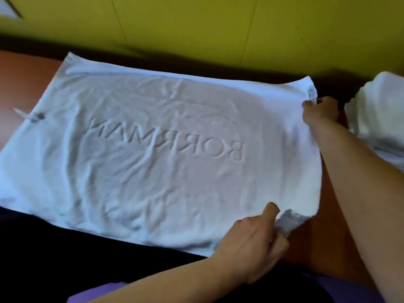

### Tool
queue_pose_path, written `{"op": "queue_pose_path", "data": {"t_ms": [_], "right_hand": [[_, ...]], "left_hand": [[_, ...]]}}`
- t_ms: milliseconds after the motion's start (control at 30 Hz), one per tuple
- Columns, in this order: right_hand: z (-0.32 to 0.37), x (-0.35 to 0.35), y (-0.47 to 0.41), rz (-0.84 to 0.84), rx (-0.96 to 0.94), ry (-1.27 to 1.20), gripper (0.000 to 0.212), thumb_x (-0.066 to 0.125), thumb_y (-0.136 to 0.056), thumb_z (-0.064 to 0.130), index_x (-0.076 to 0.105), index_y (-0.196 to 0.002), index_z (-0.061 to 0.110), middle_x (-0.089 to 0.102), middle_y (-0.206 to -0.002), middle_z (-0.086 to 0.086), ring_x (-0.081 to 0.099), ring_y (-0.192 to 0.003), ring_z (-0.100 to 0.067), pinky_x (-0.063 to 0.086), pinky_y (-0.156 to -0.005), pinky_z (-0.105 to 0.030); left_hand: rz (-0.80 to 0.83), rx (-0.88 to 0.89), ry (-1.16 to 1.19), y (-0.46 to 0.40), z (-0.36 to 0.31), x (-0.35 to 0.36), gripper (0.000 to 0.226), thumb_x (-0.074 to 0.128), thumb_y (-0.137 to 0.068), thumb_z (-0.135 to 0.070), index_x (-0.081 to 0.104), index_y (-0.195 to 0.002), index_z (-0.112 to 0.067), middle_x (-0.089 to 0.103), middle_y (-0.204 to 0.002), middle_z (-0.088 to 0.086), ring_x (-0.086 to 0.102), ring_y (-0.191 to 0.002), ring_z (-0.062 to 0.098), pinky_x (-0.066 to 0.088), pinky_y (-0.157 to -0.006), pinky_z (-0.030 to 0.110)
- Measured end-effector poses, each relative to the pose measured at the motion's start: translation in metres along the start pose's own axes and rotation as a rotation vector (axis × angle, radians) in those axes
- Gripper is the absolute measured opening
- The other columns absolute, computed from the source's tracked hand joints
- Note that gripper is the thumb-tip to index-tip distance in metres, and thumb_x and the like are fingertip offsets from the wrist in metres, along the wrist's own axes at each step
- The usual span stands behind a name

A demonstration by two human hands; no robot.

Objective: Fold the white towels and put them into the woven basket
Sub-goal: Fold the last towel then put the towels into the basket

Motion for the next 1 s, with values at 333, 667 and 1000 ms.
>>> {"op": "queue_pose_path", "data": {"t_ms": [333, 667, 1000], "right_hand": [[0.007, -0.087, 0.008, -0.016, 0.182, -0.336, 0.022, 0.063, -0.084, 0.038, 0.048, -0.085, 0.022, 0.055, -0.114, 0.002, 0.056, -0.105, -0.016, 0.047, -0.088, -0.032], [0.121, -0.091, 0.095, -0.042, -0.121, -0.499, 0.037, 0.069, -0.087, 0.031, 0.070, -0.118, 0.011, 0.069, -0.112, -0.013, 0.061, -0.090, -0.020, 0.044, -0.076, -0.028], [0.328, 0.017, 0.187, 0.011, -0.331, -0.708, 0.030, 0.065, -0.080, 0.032, 0.075, -0.105, 0.018, 0.072, -0.102, 0.002, 0.067, -0.089, -0.011, 0.056, -0.074, -0.025]], "left_hand": [[-0.178, 0.105, 0.286, 0.041, -0.054, -0.061, 0.028, 0.043, -0.103, -0.041, 0.034, -0.083, -0.023, 0.046, -0.072, -0.005, 0.049, -0.072, 0.028, 0.043, -0.068, 0.038], [-0.376, -0.113, 0.529, 0.112, 0.020, -0.137, 0.034, 0.047, -0.099, -0.042, 0.047, -0.078, -0.016, 0.060, -0.070, 0.014, 0.067, -0.065, 0.028, 0.057, -0.065, 0.046], [-0.696, -0.275, 0.655, 0.181, 0.109, -0.271, 0.014, 0.044, -0.106, -0.023, 0.049, -0.092, -0.023, 0.069, -0.067, 0.013, 0.071, -0.057, 0.031, 0.059, -0.063, 0.053]]}}
Point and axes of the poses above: each hand's wrist, its own y-axis away from the middle knuckle, its own x-axis out of the palm, z = x × y, the point moved 8 cm from there along -y, towards the middle knuckle
